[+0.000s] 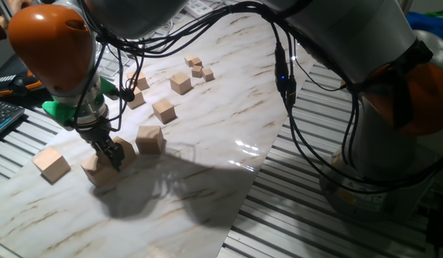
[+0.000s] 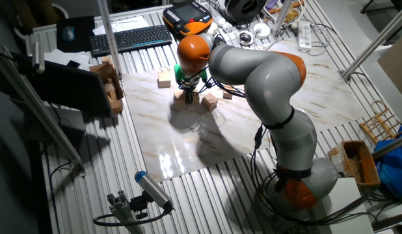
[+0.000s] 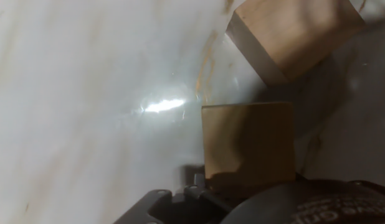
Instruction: Stack the blocks into a cross shape
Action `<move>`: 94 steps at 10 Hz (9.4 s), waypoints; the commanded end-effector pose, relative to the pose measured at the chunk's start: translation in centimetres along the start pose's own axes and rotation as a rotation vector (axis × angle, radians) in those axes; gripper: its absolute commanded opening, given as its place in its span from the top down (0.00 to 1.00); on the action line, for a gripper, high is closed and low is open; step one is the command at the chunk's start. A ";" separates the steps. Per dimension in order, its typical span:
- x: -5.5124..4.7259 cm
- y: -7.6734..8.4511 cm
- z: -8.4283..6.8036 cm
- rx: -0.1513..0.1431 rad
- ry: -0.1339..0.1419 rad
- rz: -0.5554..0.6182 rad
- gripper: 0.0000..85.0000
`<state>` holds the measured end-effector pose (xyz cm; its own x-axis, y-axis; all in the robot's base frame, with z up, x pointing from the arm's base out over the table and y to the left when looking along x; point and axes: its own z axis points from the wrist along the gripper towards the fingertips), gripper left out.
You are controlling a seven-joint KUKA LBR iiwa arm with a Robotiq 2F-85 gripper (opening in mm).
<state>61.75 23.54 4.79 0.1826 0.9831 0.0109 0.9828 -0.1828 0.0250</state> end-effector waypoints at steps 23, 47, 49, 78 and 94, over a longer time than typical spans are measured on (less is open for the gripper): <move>-0.3 0.1 -0.1 -0.015 -0.016 -0.044 0.20; 0.8 0.5 -1.9 -0.017 -0.067 -0.048 0.00; 0.8 0.5 -1.9 -0.025 -0.072 -0.056 0.00; -0.3 1.2 -2.1 -0.043 -0.063 -0.078 0.00; -0.2 0.1 -1.3 -0.062 -0.044 -0.090 0.00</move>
<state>61.79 23.33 6.09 0.0955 0.9947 -0.0377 0.9921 -0.0920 0.0852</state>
